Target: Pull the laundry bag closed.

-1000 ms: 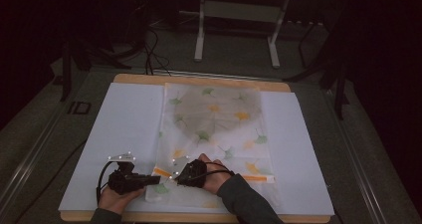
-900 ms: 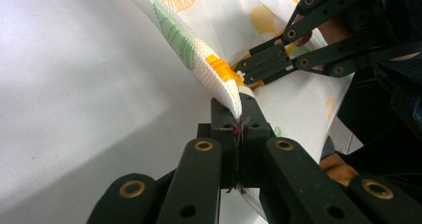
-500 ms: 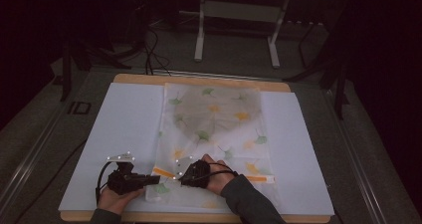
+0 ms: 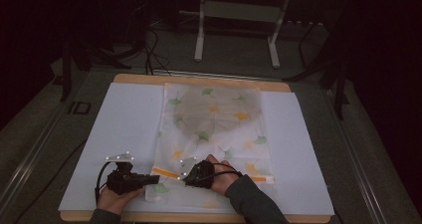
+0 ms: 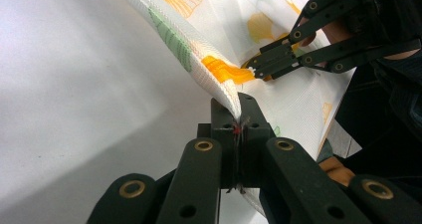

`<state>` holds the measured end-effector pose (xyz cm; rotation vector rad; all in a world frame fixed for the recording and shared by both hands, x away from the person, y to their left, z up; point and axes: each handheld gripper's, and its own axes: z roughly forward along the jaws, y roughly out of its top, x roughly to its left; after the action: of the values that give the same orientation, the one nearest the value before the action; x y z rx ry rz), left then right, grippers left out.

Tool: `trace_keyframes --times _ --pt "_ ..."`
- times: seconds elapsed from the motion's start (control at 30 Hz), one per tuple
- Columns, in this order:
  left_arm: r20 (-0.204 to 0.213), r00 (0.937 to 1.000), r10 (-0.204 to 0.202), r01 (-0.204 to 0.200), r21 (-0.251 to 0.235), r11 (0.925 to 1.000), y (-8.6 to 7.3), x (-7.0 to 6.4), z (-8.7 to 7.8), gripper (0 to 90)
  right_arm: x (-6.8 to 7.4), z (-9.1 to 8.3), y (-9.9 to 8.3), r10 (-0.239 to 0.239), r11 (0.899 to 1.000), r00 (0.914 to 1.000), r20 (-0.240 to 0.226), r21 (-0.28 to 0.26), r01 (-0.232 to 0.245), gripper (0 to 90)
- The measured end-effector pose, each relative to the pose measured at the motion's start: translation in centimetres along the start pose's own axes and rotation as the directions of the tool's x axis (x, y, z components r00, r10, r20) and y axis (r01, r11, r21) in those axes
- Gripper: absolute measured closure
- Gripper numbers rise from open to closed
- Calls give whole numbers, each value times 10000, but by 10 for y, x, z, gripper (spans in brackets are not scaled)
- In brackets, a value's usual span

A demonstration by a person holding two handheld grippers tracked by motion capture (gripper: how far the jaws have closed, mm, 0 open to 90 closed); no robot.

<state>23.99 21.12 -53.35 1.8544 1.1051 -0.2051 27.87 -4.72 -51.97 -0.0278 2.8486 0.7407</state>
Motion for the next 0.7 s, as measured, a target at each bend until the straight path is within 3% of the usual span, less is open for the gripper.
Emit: trace_keyframes --times 0.7 --pt "40 10000 -60 61 -95 9999 0 1 -2 884 -1 -8 -12 151 9998 9999 59 124 -151 900"
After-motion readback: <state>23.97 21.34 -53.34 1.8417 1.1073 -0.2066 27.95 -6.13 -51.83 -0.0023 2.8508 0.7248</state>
